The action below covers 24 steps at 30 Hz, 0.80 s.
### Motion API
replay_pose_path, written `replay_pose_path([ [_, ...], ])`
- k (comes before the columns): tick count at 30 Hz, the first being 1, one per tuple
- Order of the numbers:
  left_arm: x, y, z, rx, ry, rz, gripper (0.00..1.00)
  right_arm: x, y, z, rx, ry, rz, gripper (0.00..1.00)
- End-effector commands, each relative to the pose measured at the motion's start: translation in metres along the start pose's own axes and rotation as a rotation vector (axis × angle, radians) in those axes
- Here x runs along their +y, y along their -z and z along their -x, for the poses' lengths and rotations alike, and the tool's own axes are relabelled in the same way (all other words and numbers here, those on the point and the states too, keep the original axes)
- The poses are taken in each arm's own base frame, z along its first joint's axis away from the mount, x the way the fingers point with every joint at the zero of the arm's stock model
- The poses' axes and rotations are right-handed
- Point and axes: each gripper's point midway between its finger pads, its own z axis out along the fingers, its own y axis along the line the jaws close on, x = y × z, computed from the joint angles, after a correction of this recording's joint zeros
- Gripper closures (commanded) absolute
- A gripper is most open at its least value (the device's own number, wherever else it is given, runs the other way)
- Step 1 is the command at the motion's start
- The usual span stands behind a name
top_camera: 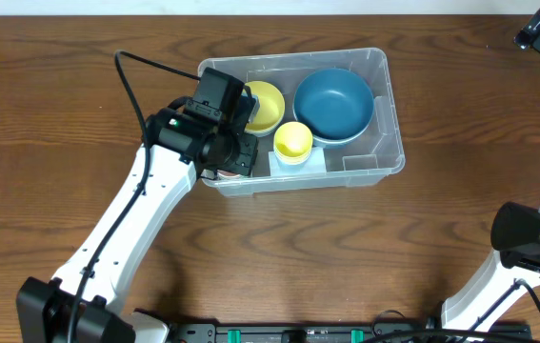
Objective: Pack container
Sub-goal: 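Carry the white cup into the bin onto the pink cup and release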
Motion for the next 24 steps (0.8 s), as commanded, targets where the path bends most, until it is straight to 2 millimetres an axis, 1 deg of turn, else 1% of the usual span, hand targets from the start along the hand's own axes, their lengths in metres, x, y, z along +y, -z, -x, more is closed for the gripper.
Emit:
replay_pose_path([
  [1, 0.009, -0.003, -0.004, 0.011, 0.003, 0.055, 0.94, -0.001, -0.004, 0.001, 0.003, -0.017, -0.006, 0.01],
  [4, 0.017, -0.002, -0.004, 0.005, 0.024, 0.098, 0.94, -0.001, -0.004, 0.001, 0.003, -0.017, -0.006, 0.01],
  [6, 0.017, -0.002, -0.005, 0.009, 0.024, 0.098, 0.94, -0.001, -0.004, 0.001, 0.003, -0.017, -0.006, 0.02],
  [7, 0.017, -0.002, -0.005, 0.012, 0.024, 0.098, 0.91, -0.001, -0.004, 0.001, 0.003, -0.017, -0.006, 0.01],
  [9, 0.017, -0.002, -0.006, 0.016, 0.024, 0.099, 0.59, -0.001, -0.004, 0.001, 0.003, -0.017, -0.006, 0.01],
  [10, 0.017, -0.002, -0.007, 0.019, 0.025, 0.100, 0.45, -0.001, -0.004, 0.001, 0.003, -0.017, -0.006, 0.01],
  [11, 0.017, -0.002, -0.007, 0.020, 0.025, 0.100, 0.35, -0.001, -0.004, 0.001, 0.003, -0.017, -0.006, 0.01],
  [12, 0.017, -0.002, -0.008, 0.020, 0.025, 0.100, 0.27, -0.001, -0.004, 0.001, 0.003, -0.017, -0.006, 0.01],
  [15, 0.016, 0.005, -0.008, 0.022, 0.056, 0.101, 0.24, -0.001, -0.004, 0.001, 0.003, -0.017, -0.006, 0.01],
  [17, 0.015, 0.019, -0.008, 0.018, 0.065, 0.101, 0.24, -0.001, -0.004, 0.001, 0.003, -0.017, -0.006, 0.01],
  [21, 0.009, 0.065, -0.005, -0.041, 0.074, 0.093, 0.24, -0.001, -0.004, 0.001, 0.003, -0.017, -0.006, 0.01],
  [24, 0.004, 0.102, -0.002, -0.139, 0.065, 0.076, 0.18, -0.001, -0.004, 0.001, 0.003, -0.017, -0.006, 0.01],
])
